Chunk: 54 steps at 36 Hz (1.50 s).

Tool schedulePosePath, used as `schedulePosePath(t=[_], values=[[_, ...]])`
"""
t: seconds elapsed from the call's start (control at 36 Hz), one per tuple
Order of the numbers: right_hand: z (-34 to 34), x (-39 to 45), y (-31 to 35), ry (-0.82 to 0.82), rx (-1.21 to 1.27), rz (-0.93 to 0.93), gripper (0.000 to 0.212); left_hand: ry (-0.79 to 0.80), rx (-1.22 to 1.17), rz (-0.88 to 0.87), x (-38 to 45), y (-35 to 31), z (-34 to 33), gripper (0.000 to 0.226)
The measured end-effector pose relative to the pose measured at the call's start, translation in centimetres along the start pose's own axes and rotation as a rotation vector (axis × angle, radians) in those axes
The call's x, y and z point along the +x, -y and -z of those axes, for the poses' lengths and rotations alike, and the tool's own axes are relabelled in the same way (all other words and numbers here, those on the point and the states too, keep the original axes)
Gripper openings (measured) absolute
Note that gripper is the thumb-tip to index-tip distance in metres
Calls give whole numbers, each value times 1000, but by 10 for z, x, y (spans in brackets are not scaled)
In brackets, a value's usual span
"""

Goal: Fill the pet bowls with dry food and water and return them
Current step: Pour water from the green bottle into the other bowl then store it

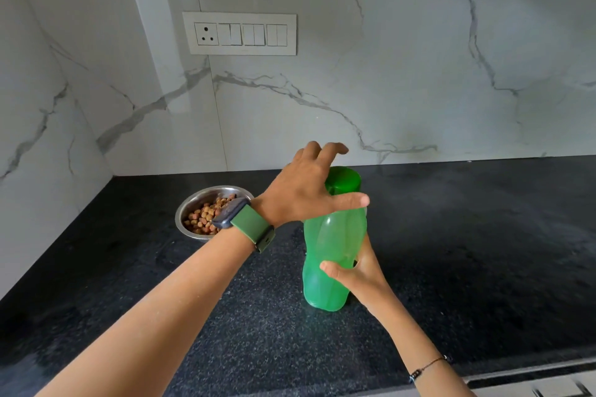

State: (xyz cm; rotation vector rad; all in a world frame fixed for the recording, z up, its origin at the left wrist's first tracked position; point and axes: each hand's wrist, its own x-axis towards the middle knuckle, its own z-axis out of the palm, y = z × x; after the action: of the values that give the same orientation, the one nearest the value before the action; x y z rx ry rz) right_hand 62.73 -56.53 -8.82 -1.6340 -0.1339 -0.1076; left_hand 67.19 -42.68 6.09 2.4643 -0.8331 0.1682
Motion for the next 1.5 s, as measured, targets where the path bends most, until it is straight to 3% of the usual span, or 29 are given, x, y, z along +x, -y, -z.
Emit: schedulePosePath(t=[0.19,0.36,0.64,0.89,1.14,1.25,1.5], values=[[1,-1,0,22,18,3,80,253,-690,-38,-5,-3,10,73],[0,-1,1,22,20,2,80,201,-584,-76,-3,6,6,57],[-1,-3,3,13,27,-2,78,-11,-267,-57,-1,13,-3,69],[0,-4,2,17,25,-2,79,199,-760,93,-10,19,-12,92],[-1,-4,1,8,19,-8,79,-19,-671,83,-6,16,-20,63],[-2,-4,-1,-6,11,-16,76,-143,-621,101,-4,8,-30,61],[-1,-4,-4,-11,-9,-17,79,90,-901,9,-12,14,-25,71]])
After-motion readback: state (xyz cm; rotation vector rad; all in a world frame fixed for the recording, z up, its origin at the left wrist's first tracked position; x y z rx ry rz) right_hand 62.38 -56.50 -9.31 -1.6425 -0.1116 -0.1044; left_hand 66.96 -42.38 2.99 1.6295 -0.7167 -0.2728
